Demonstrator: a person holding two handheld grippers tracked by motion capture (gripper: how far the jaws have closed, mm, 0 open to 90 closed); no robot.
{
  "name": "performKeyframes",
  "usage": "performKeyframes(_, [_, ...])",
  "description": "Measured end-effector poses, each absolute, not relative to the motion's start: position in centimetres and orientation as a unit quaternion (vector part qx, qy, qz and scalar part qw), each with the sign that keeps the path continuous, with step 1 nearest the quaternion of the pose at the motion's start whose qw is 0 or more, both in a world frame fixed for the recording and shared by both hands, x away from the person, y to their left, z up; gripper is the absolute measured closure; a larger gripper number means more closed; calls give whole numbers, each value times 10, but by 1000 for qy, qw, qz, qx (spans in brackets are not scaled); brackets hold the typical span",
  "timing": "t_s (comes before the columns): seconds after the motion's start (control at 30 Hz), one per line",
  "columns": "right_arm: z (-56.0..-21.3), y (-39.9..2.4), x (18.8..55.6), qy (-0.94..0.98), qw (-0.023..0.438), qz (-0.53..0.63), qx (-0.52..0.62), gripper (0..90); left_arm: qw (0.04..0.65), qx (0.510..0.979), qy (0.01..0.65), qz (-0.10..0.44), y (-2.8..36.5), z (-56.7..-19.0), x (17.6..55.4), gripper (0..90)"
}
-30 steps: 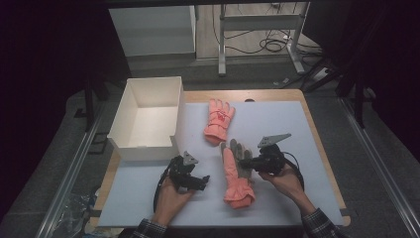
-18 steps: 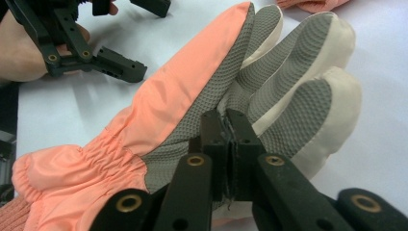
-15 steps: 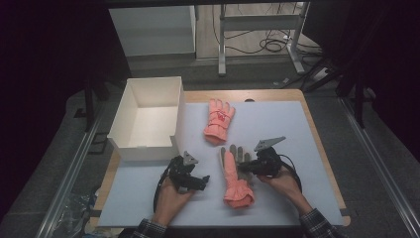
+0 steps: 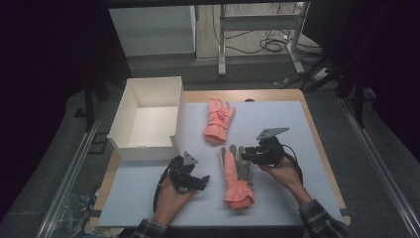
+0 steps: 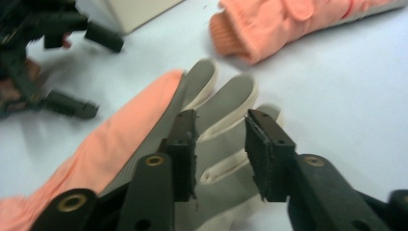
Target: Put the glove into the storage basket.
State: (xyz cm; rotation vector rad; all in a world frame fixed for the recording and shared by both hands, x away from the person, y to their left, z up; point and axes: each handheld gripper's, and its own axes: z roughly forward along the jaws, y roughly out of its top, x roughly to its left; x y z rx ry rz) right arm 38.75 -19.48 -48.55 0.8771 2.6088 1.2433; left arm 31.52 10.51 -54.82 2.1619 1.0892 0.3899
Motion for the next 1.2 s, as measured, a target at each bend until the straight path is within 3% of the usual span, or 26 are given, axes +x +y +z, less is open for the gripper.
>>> performKeyframes(0.67, [-471,-149,459,845,128,410,319,485,337,831,417,150,105,-548,315,22])
performKeyframes(1.2, [-481,-120,511,827,123,415,359,545,338,830,418,149,105,-548,315,22])
